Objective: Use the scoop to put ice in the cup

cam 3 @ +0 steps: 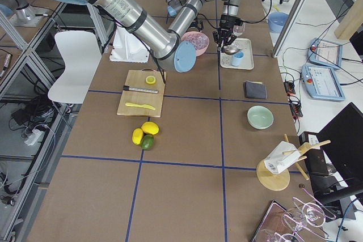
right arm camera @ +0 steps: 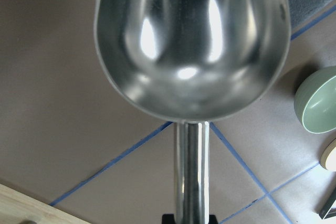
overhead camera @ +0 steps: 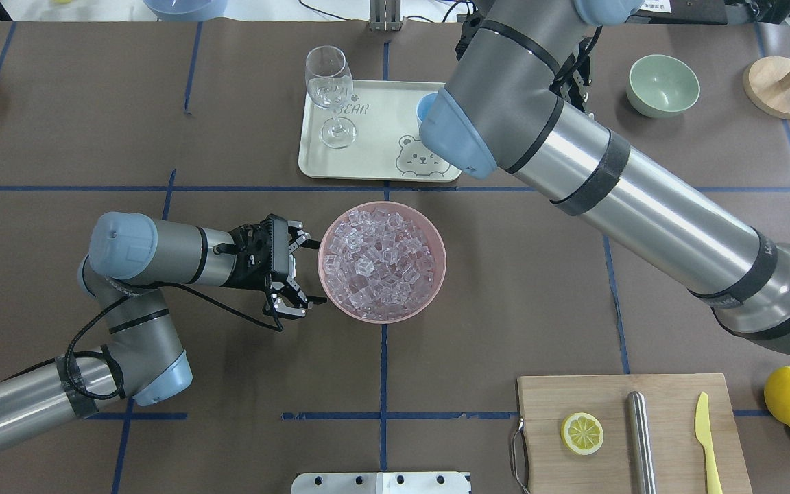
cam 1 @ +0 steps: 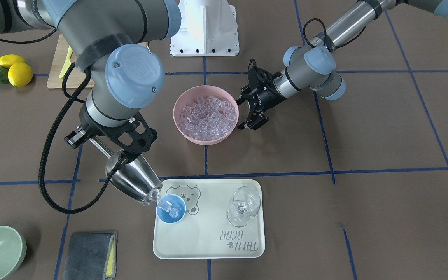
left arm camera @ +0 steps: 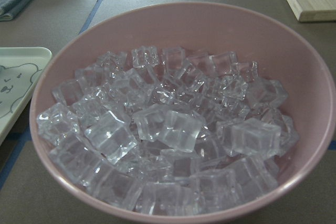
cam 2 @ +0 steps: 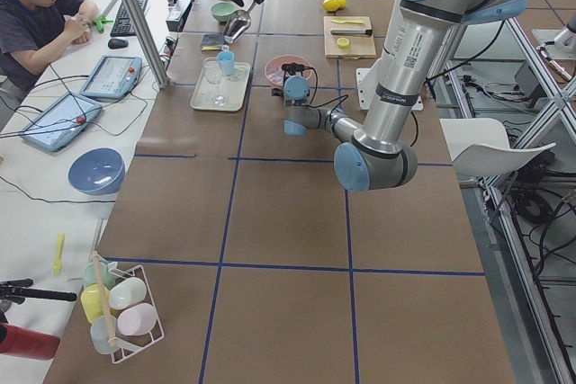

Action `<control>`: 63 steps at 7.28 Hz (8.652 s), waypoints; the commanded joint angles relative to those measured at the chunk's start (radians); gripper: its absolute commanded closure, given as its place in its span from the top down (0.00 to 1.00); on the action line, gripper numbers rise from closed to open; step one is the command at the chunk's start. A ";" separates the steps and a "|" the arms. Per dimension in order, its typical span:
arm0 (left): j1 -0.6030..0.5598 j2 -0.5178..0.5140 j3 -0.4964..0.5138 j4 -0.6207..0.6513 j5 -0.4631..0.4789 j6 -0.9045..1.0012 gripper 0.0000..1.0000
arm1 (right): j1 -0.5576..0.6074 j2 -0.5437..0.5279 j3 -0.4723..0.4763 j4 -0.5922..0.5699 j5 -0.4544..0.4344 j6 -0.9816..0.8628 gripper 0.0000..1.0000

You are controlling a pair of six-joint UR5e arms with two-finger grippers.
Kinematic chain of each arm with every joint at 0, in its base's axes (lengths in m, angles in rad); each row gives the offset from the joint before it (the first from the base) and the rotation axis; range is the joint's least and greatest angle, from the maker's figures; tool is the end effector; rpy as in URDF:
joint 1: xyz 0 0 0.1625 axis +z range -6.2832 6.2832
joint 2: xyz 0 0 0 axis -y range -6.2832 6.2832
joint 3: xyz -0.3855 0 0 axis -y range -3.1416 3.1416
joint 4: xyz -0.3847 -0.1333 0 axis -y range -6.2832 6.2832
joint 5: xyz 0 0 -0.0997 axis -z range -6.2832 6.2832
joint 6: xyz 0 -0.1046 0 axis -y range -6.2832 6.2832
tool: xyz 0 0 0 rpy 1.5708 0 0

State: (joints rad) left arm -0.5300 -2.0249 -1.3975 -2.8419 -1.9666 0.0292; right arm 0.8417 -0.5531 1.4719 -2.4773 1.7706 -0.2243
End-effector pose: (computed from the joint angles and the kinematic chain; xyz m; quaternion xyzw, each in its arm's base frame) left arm 0.5027 -0.4023 0.3045 0.5328 0.4555 0.4753 0.5318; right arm -0.3574 -0.5690 0.1605 -0.0190 -0.0981 -0.4571 0.8838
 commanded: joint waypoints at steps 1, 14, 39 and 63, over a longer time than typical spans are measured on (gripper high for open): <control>-0.001 0.002 0.000 -0.016 0.000 -0.006 1.00 | 0.008 0.005 -0.002 -0.008 -0.019 -0.038 0.00; -0.002 0.006 0.000 -0.016 0.000 -0.003 1.00 | 0.028 0.087 -0.110 0.006 -0.056 -0.210 0.00; -0.002 0.014 -0.008 -0.014 0.000 0.005 1.00 | -0.213 -1.113 0.499 1.233 0.388 1.392 0.00; -0.506 0.190 -0.006 0.065 -0.327 0.012 1.00 | 0.674 -1.165 0.452 0.764 0.530 0.085 1.00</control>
State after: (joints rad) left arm -0.9438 -1.8683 -1.4045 -2.7888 -2.2868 0.0389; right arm 1.4823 -1.7052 1.9240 -1.6772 2.2840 -0.1194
